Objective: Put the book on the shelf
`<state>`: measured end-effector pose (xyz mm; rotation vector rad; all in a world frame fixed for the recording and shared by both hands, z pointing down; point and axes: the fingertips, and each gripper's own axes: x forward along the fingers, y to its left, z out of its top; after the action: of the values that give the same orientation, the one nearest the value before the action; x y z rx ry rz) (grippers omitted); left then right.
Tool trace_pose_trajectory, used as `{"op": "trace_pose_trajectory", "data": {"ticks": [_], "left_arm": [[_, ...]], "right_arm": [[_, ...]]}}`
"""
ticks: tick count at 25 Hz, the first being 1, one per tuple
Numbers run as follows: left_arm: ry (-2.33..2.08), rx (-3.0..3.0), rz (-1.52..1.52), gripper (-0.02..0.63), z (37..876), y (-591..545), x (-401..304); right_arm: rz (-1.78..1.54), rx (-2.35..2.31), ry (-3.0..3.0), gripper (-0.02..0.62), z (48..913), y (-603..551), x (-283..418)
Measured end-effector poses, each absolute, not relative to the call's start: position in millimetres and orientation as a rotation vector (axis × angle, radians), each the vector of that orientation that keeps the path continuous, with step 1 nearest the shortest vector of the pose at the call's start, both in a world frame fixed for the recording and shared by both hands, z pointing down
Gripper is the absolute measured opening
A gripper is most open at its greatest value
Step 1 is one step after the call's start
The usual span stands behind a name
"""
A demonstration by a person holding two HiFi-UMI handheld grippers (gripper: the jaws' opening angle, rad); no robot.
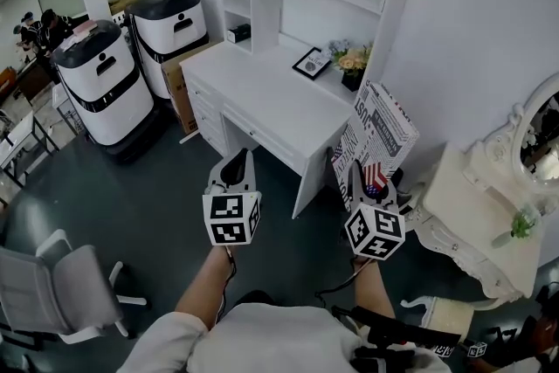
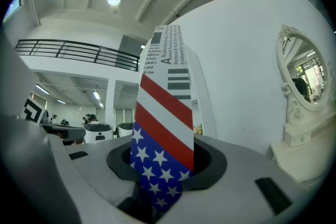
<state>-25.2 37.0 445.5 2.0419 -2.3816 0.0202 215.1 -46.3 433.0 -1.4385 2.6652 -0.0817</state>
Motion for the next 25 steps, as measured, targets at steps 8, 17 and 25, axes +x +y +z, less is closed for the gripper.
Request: {"op": "trace_pose_trajectory", "data": {"ticks": [8,17,25], "left_arm": [[-2.373,2.054,0.036,0.008,448.0,18.6,-26.6],[-2.346,2.101,0.002,0.008,444.6,-28.4,-40.6],[-2.289,2.165,-0.074,0.008,437.3,-99.2,-69.0]], "right_arm": [[-0.092,-1.445,2.666,0.172,437.0,-62.5,211.8],[-0.052,-1.473,2.655,0.172,435.9,-94.8,199.0],[-0.009,-1.549,2.617,0.172,429.0,-154.9,174.0]]}}
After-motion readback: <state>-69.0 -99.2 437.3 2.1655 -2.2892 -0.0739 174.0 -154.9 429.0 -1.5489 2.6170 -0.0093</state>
